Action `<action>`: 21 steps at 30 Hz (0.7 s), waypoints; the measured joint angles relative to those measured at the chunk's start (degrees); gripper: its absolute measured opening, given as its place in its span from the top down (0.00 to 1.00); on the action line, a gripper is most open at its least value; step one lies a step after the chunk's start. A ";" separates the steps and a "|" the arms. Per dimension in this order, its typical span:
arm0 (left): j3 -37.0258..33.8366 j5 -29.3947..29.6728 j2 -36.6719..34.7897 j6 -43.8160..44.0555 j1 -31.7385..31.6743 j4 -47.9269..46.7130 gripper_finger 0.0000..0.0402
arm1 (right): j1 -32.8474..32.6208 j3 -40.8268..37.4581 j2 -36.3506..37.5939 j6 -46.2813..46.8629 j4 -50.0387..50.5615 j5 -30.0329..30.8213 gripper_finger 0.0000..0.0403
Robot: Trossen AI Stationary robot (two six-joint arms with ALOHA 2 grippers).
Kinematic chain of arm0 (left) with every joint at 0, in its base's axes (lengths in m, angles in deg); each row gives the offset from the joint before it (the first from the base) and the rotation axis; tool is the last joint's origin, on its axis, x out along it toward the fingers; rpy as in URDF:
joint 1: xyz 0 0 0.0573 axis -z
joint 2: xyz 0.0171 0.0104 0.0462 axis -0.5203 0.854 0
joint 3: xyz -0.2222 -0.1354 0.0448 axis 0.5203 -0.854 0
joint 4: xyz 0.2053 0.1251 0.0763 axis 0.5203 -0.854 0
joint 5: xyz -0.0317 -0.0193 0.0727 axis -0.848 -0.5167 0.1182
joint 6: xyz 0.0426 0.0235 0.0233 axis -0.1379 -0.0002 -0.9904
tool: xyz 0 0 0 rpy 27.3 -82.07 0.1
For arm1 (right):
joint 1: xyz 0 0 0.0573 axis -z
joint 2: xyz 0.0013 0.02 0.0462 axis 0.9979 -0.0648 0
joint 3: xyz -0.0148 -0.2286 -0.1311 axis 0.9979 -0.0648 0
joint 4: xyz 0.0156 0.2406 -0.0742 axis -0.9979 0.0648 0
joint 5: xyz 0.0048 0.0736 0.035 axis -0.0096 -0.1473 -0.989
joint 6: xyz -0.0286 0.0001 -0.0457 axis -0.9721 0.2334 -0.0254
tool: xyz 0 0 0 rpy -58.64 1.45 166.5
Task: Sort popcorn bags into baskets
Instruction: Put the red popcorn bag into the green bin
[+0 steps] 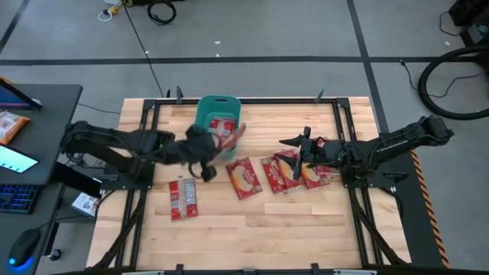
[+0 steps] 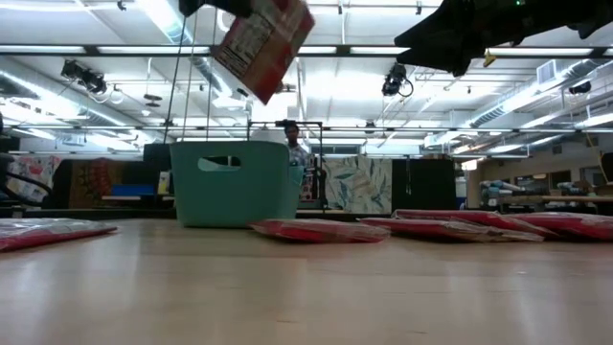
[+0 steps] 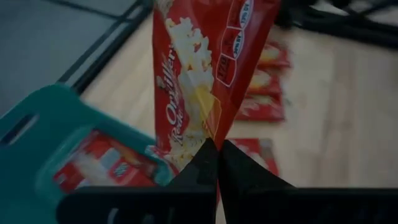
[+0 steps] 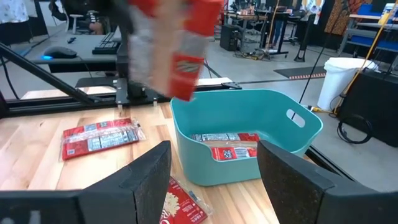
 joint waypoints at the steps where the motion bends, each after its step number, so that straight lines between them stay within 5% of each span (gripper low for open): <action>1: 0.00 -0.06 0.11 0.49 -1.57 -0.48 0.99 | -0.01 0.00 0.00 -0.02 -0.02 0.00 0.40; 13: -0.04 -13.42 5.93 6.60 -24.06 -10.05 0.97 | 0.01 0.00 0.00 -0.61 -0.09 -0.02 0.40; 21: -0.04 -17.32 13.89 11.05 -31.62 -13.24 0.97 | 0.00 0.00 0.00 -0.73 -0.11 0.00 0.40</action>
